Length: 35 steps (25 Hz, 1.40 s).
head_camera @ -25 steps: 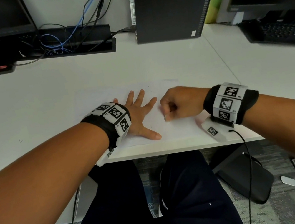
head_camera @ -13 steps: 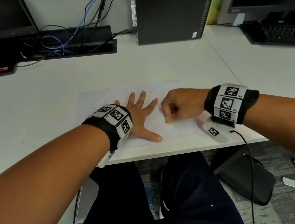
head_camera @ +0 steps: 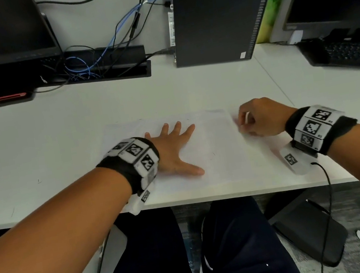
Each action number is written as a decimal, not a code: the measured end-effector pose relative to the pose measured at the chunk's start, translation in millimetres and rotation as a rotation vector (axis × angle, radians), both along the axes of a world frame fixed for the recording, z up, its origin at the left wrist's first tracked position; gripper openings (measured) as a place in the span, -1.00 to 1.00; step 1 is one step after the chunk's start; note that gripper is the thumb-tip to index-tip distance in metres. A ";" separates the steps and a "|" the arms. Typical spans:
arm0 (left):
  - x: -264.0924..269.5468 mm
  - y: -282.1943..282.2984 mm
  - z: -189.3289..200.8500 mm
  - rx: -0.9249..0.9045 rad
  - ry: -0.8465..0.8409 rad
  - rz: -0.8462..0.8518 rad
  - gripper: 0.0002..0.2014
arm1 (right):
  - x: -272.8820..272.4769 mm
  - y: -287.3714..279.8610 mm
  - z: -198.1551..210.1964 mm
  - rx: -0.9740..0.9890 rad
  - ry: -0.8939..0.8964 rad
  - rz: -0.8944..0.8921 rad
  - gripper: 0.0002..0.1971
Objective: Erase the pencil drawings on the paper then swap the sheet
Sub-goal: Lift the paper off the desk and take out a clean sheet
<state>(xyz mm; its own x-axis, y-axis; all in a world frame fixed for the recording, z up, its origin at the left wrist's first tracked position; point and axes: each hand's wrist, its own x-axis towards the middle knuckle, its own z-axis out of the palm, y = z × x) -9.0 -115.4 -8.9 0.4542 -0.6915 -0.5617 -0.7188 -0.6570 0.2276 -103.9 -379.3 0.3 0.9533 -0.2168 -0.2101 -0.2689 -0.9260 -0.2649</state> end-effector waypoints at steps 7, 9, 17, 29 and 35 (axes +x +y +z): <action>20.4 96.6 43.9 -0.467 -0.043 0.647 -0.01 | -11.7 -24.4 6.2 -0.023 0.125 -0.073 -0.80; 13.9 123.7 39.5 -0.441 -0.088 0.820 -0.05 | -13.0 -8.8 11.8 -0.132 0.030 -0.043 -0.77; -50.7 167.2 -22.1 -0.380 -0.223 1.357 0.11 | -39.8 80.8 -18.7 -0.167 0.203 0.310 -0.42; -95.5 216.8 -51.1 -1.108 0.147 1.674 -0.92 | -75.5 132.8 -15.3 0.014 -0.143 0.086 -0.56; -103.0 243.4 -44.7 -1.102 0.221 1.675 -0.93 | -133.2 146.9 -26.9 0.285 0.061 -0.248 -0.31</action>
